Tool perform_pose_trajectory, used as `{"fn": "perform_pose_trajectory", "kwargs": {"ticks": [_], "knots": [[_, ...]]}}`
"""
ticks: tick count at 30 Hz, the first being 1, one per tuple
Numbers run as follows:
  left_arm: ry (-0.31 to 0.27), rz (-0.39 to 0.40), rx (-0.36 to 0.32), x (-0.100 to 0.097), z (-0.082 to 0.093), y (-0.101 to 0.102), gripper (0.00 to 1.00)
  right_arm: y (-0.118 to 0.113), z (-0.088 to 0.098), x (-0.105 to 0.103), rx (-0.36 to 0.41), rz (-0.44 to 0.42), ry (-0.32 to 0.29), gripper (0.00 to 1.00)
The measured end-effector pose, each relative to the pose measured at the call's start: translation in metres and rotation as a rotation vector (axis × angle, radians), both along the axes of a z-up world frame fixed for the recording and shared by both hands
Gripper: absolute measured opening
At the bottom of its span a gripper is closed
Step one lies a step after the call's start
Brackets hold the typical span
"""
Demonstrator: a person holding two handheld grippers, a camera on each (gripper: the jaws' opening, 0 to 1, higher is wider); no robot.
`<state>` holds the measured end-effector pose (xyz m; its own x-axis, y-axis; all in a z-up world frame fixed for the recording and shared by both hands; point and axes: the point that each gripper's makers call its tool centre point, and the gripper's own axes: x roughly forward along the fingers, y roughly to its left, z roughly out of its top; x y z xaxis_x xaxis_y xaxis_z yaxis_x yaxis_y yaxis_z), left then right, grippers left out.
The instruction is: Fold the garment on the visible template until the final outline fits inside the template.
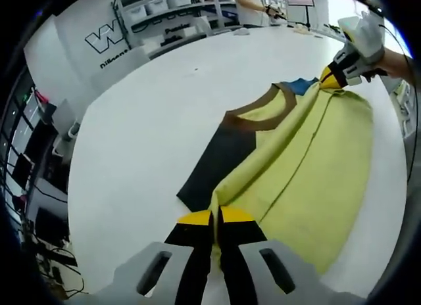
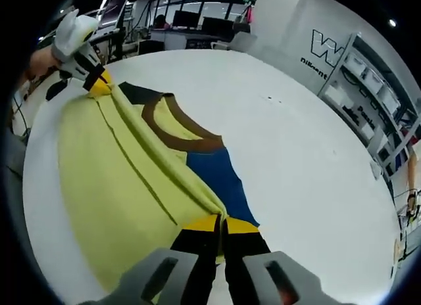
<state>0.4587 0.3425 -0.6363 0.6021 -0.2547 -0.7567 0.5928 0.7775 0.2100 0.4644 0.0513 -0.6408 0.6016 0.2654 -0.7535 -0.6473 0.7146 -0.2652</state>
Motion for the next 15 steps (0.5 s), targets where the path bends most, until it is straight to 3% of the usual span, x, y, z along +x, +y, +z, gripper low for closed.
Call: {"fn": "perform_pose_trajectory", "kwargs": {"ticks": [2, 10, 15], "knots": [[-0.030, -0.004, -0.002, -0.003, 0.001, -0.001, 0.00, 0.000, 0.000, -0.002, -0.004, -0.004, -0.014, 0.00], [-0.022, -0.016, 0.031, -0.006, 0.002, -0.003, 0.00, -0.002, 0.001, -0.007, 0.015, -0.003, -0.010, 0.00], [-0.011, -0.024, 0.011, -0.018, 0.002, -0.004, 0.00, -0.005, 0.001, -0.017, 0.041, -0.008, 0.004, 0.00]]}}
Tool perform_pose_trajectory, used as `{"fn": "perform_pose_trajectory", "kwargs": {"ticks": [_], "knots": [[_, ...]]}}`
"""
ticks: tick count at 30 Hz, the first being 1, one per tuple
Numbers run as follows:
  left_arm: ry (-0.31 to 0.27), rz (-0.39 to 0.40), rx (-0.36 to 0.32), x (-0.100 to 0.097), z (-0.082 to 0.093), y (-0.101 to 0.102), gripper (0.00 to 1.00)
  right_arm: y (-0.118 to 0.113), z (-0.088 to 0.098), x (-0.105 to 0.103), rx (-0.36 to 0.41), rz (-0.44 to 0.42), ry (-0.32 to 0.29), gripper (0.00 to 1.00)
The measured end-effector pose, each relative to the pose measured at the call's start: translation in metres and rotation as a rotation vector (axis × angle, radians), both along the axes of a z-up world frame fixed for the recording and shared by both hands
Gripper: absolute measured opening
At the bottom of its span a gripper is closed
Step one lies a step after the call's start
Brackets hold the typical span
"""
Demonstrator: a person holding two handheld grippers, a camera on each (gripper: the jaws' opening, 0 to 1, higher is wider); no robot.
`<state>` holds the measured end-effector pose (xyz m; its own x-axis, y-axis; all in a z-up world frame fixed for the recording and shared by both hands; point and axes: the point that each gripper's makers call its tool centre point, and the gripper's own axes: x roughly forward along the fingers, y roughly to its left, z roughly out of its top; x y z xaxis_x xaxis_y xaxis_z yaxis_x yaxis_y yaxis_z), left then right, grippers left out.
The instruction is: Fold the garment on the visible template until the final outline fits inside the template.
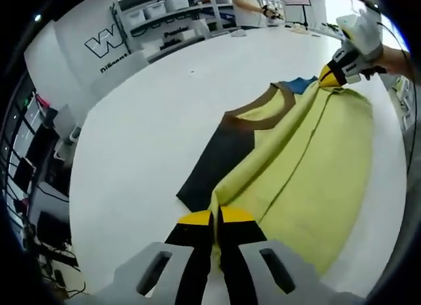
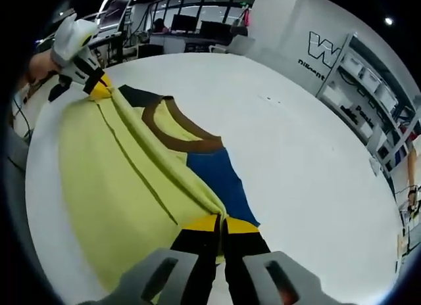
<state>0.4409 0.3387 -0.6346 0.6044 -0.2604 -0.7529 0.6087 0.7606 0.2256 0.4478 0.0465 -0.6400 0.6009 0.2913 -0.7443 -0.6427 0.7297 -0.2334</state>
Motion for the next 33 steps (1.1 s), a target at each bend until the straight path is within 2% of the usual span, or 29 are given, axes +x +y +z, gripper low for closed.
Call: {"fn": "perform_pose_trajectory", "kwargs": {"ticks": [8, 10, 11, 15, 18, 22, 27, 33], "knots": [[0.015, -0.011, -0.016, -0.014, 0.000, -0.002, 0.00, 0.000, 0.000, -0.019, -0.009, 0.023, 0.008, 0.00], [0.053, -0.003, -0.043, -0.022, 0.000, -0.002, 0.00, 0.000, -0.001, -0.026, -0.051, 0.073, 0.034, 0.00], [0.054, -0.006, -0.045, -0.023, -0.001, -0.001, 0.00, 0.000, -0.001, -0.029, -0.065, 0.092, 0.049, 0.00], [0.053, -0.013, -0.056, -0.031, -0.002, -0.002, 0.00, -0.001, -0.001, -0.039, -0.049, 0.094, 0.077, 0.00], [0.086, -0.008, -0.071, -0.042, -0.002, -0.003, 0.00, -0.001, -0.001, -0.050, -0.058, 0.116, 0.083, 0.00], [0.073, -0.017, -0.075, -0.053, -0.002, -0.005, 0.00, -0.004, -0.002, -0.064, -0.056, 0.139, 0.102, 0.00], [0.083, -0.043, -0.064, -0.067, -0.001, -0.006, 0.00, -0.004, -0.002, -0.074, -0.049, 0.158, 0.119, 0.00], [0.086, -0.028, -0.097, -0.072, 0.000, -0.008, 0.00, -0.004, -0.002, -0.080, -0.035, 0.163, 0.136, 0.00]]}}
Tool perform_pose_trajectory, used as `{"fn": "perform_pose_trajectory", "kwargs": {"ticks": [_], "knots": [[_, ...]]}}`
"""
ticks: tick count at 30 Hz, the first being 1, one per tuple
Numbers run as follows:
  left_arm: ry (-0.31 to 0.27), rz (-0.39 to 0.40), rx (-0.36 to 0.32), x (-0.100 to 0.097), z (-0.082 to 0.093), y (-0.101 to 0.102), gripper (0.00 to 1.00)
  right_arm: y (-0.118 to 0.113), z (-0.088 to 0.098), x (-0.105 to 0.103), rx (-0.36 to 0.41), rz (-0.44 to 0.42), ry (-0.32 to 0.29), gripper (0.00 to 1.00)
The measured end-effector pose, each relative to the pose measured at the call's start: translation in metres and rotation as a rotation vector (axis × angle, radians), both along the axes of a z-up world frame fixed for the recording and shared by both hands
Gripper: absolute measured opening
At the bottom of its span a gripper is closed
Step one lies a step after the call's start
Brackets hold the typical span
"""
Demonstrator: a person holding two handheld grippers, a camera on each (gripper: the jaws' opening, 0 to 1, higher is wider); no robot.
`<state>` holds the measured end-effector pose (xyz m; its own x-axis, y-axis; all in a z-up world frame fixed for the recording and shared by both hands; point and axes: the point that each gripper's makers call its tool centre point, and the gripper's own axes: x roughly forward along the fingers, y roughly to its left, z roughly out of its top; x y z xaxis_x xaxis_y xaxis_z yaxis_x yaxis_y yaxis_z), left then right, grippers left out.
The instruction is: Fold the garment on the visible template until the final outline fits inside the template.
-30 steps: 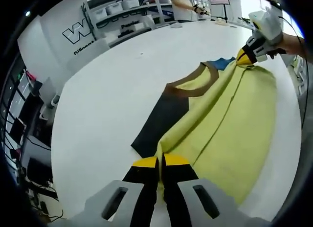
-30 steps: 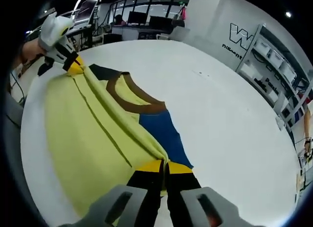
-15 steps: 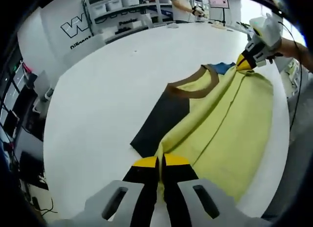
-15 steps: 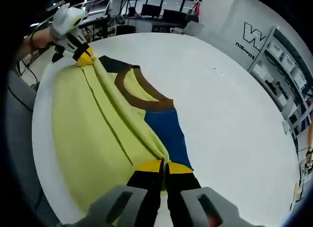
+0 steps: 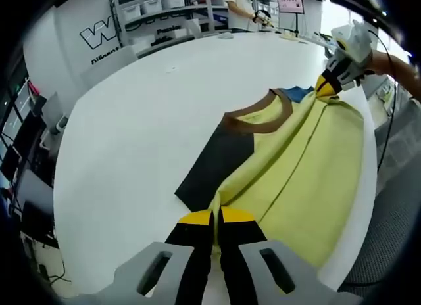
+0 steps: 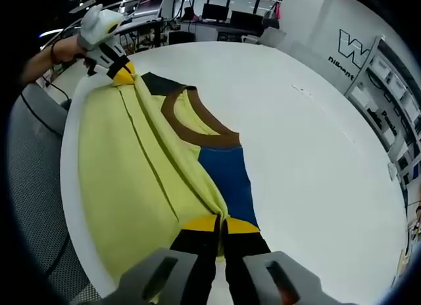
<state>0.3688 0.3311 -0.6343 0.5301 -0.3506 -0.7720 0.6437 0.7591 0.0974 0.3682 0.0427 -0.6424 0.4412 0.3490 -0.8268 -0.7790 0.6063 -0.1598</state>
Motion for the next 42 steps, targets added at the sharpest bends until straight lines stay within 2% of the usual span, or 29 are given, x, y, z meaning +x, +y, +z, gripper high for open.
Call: {"fn": "perform_pose_trajectory", "kwargs": {"ticks": [3, 5, 6, 8, 10, 12, 15, 17, 21, 23, 25, 28, 29, 30, 31, 33, 34, 39, 41, 42], "knots": [[-0.003, -0.005, -0.003, 0.000, 0.000, -0.001, 0.00, 0.000, 0.000, 0.000, 0.005, -0.003, 0.001, 0.00], [-0.030, -0.014, -0.005, 0.000, 0.001, -0.002, 0.00, -0.001, 0.000, 0.003, 0.029, -0.009, -0.015, 0.00], [-0.044, -0.003, 0.002, 0.000, 0.002, -0.002, 0.01, 0.000, 0.002, 0.005, 0.044, 0.030, -0.054, 0.00], [-0.095, -0.016, 0.048, 0.004, 0.005, 0.001, 0.05, -0.007, 0.006, 0.009, 0.088, -0.049, -0.091, 0.08], [-0.154, -0.006, 0.083, 0.009, 0.013, 0.008, 0.14, -0.010, 0.019, 0.012, 0.135, -0.050, -0.160, 0.15], [-0.185, -0.002, 0.065, 0.009, 0.025, 0.011, 0.20, -0.013, 0.032, 0.013, 0.156, -0.053, -0.216, 0.22], [-0.203, -0.017, 0.031, 0.003, 0.040, 0.014, 0.17, -0.015, 0.045, 0.008, 0.159, -0.010, -0.266, 0.23], [-0.223, -0.049, 0.037, 0.000, 0.044, 0.014, 0.15, -0.014, 0.048, 0.002, 0.159, 0.015, -0.268, 0.24], [-0.225, -0.057, 0.038, -0.001, 0.044, 0.013, 0.15, -0.013, 0.048, 0.000, 0.157, 0.020, -0.268, 0.24], [-0.221, -0.089, 0.028, -0.008, 0.045, 0.010, 0.09, -0.011, 0.046, -0.006, 0.128, 0.069, -0.268, 0.24], [-0.219, -0.119, 0.021, -0.014, 0.046, 0.007, 0.10, -0.009, 0.042, -0.011, 0.096, 0.119, -0.263, 0.24], [-0.269, -0.180, 0.119, -0.017, 0.046, 0.011, 0.10, -0.007, 0.036, -0.019, 0.067, 0.172, -0.242, 0.21], [-0.245, -0.194, 0.115, -0.024, 0.042, 0.009, 0.08, -0.006, 0.035, -0.021, 0.068, 0.175, -0.248, 0.20], [-0.239, -0.194, 0.090, -0.029, 0.042, 0.007, 0.07, -0.005, 0.035, -0.026, 0.075, 0.194, -0.238, 0.20], [-0.234, -0.216, 0.095, -0.034, 0.040, 0.005, 0.07, -0.004, 0.035, -0.027, 0.073, 0.209, -0.243, 0.19], [-0.253, -0.307, 0.130, -0.040, 0.035, 0.000, 0.11, -0.003, 0.031, -0.031, 0.056, 0.242, -0.231, 0.18], [-0.270, -0.332, 0.144, -0.037, 0.031, 0.000, 0.12, -0.003, 0.028, -0.030, 0.045, 0.254, -0.230, 0.18], [-0.241, -0.405, 0.226, -0.032, 0.017, 0.006, 0.11, -0.005, 0.020, -0.030, -0.060, 0.345, -0.232, 0.12], [-0.238, -0.478, 0.306, -0.032, 0.012, 0.011, 0.12, -0.006, 0.017, -0.029, -0.076, 0.358, -0.225, 0.11], [-0.238, -0.494, 0.319, -0.031, 0.009, 0.012, 0.12, -0.006, 0.017, -0.027, -0.077, 0.356, -0.227, 0.09]]}}
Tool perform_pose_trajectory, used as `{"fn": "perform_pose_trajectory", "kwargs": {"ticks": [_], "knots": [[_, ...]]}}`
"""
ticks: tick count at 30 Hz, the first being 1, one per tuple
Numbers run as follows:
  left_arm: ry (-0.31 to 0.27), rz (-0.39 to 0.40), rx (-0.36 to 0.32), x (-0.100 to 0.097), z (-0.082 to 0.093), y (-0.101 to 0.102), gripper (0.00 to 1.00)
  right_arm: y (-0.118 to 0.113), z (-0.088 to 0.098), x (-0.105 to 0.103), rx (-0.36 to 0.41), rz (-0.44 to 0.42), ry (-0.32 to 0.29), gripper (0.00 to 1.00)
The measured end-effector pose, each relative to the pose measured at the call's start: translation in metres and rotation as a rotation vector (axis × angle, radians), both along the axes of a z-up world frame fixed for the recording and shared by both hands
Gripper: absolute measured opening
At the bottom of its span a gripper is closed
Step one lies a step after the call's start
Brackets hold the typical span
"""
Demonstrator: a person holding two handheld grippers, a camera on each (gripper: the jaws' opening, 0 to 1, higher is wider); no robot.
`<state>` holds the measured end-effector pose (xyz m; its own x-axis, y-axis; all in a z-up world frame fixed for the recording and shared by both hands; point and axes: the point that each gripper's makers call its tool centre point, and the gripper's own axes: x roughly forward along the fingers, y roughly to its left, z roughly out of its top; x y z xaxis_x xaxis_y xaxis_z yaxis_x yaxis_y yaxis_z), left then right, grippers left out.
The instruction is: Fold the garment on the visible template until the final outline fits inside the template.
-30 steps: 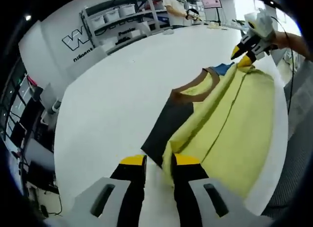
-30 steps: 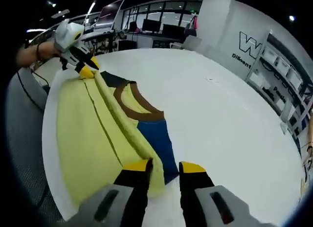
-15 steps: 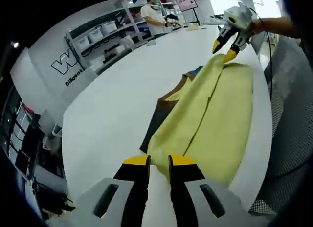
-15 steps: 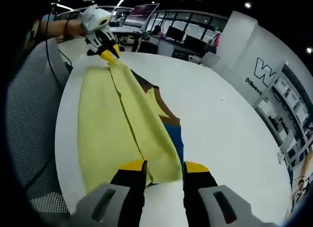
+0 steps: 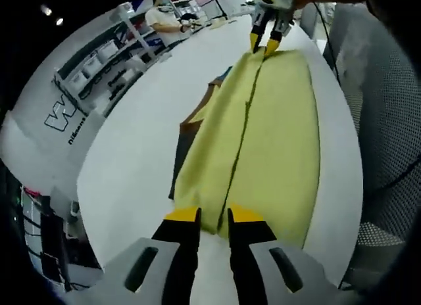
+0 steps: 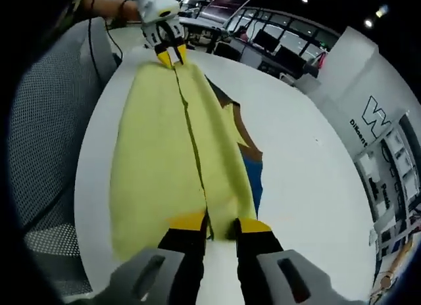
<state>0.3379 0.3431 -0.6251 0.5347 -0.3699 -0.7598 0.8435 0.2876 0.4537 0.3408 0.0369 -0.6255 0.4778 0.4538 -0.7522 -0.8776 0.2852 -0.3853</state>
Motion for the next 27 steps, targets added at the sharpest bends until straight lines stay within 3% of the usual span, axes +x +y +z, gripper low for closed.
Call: {"fn": "perform_pose_trajectory", "kwargs": {"ticks": [9, 13, 20, 24, 27], "knots": [[0.006, -0.028, 0.044, 0.008, -0.010, 0.006, 0.10, -0.005, -0.008, 0.004, -0.032, 0.013, 0.017, 0.07], [0.002, -0.015, 0.033, 0.011, -0.009, 0.007, 0.07, -0.006, -0.009, 0.005, -0.048, 0.008, 0.019, 0.04], [0.052, 0.022, -0.017, 0.008, -0.009, 0.006, 0.02, -0.007, -0.005, 0.005, -0.011, -0.028, 0.024, 0.00], [0.033, 0.025, -0.043, 0.009, -0.001, 0.004, 0.01, -0.008, 0.001, 0.008, 0.028, -0.078, 0.015, 0.00], [0.048, 0.071, -0.094, 0.010, 0.002, 0.003, 0.01, -0.007, 0.002, 0.008, 0.041, -0.087, 0.024, 0.00]]}}
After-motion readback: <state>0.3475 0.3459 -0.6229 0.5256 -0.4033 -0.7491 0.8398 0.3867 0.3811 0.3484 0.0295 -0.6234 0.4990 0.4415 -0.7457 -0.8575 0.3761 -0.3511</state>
